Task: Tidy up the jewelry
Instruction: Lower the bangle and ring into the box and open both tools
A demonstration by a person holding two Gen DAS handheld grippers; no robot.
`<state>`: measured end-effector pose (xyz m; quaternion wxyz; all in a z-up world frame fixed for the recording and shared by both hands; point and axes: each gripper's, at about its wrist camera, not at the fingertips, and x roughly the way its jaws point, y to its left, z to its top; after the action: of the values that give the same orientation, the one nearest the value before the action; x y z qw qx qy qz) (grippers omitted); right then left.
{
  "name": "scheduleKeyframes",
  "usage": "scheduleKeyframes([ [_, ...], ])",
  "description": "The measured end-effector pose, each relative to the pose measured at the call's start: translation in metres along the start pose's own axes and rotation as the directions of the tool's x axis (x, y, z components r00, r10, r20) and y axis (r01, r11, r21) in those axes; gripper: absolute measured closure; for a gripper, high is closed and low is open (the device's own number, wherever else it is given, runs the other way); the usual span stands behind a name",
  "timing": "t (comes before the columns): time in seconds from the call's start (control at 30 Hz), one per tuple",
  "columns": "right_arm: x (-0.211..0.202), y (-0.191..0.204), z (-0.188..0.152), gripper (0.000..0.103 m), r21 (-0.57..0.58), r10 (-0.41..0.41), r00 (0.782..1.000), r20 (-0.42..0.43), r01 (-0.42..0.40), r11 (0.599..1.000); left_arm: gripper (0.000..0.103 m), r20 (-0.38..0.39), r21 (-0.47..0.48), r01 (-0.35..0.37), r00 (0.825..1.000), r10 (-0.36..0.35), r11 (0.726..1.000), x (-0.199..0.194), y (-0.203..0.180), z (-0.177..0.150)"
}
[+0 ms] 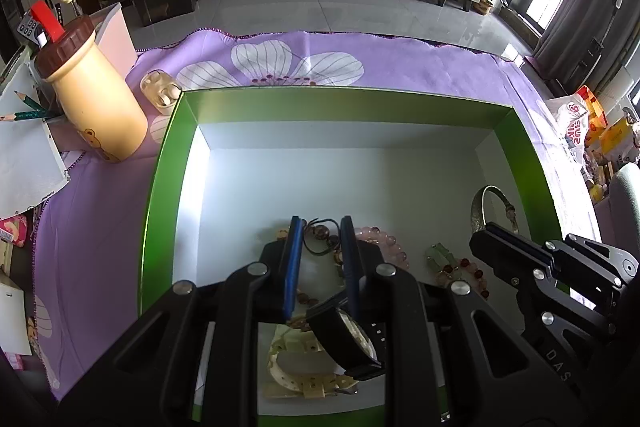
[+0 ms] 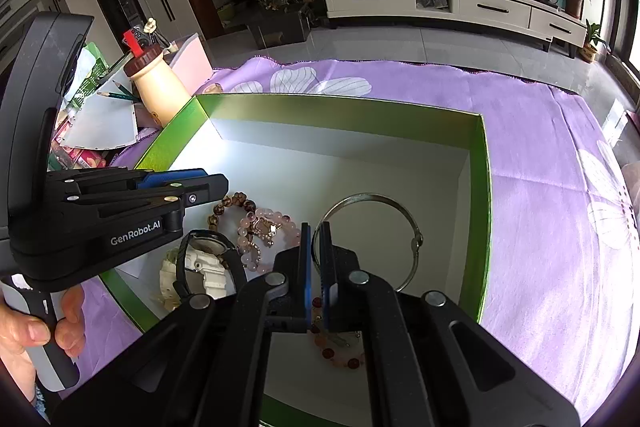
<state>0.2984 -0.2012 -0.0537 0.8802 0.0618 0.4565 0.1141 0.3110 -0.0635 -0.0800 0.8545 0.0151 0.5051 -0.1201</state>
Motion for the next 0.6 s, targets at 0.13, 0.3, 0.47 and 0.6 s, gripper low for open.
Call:
scheduleKeyframes([
  [0.13,0.0006,0.0011,0.0001,0.100,0.000,-0.001,1.000,-0.004,0.001,1.000,0.084,-0.002,-0.001,-0.001,1.000,0.001,1.000,0.0008,0.0003,-0.0004],
  [0.3,0.0009,0.0013,0.0013,0.100,0.001,-0.004,1.000,-0.009,0.004,1.000,0.084,-0.013,0.001,-0.005,1.000,0.005,1.000,0.0042,0.0016,-0.0012],
  [0.47,0.0028,0.0014,0.0025,0.100,0.002,-0.007,1.000,-0.016,0.007,1.000,0.084,-0.020,0.004,-0.008,1.000,0.008,1.000,0.0070,0.0018,-0.0017],
  [0.6,0.0047,-0.0002,0.0021,0.100,0.008,-0.009,1.000,-0.023,0.009,1.000,0.084,-0.022,0.003,-0.011,1.000,0.011,1.000,0.0083,0.0024,-0.0021],
])
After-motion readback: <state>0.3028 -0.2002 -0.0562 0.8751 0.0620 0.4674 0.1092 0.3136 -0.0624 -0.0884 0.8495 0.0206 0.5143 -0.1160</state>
